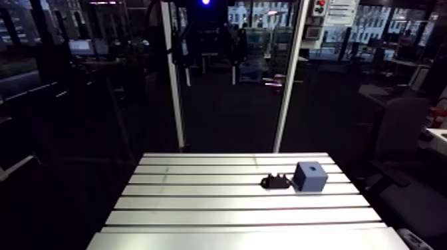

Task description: Pick up the M10 bolt and insert it into the hex recess until seated.

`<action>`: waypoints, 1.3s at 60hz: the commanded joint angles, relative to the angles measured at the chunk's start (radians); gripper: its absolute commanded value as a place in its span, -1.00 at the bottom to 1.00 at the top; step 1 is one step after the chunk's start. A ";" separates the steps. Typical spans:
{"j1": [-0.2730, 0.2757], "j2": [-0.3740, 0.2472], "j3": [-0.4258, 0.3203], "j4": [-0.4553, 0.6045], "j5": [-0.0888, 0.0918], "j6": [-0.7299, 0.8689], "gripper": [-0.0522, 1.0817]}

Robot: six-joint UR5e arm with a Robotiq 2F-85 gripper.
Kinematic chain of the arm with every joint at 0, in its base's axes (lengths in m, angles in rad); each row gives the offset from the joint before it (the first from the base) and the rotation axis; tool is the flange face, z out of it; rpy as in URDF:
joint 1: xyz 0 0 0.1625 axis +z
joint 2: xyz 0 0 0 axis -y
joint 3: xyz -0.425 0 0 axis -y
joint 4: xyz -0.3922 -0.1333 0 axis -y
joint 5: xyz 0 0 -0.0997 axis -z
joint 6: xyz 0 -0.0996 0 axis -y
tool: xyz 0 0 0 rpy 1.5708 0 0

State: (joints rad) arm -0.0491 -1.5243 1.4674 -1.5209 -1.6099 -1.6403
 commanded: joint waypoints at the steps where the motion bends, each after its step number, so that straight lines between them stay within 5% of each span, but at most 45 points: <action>1: 0.014 0.005 -0.003 -0.037 0.003 0.012 -0.90; 40: 0.012 -0.006 0.007 -0.035 0.005 0.012 -0.90; 59: 0.012 -0.010 0.021 -0.040 -0.009 0.002 -0.90; 78: -0.003 -0.001 0.063 -0.118 -0.011 -0.065 -0.90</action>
State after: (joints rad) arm -0.0397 -1.5286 1.5035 -1.5930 -1.6191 -1.6574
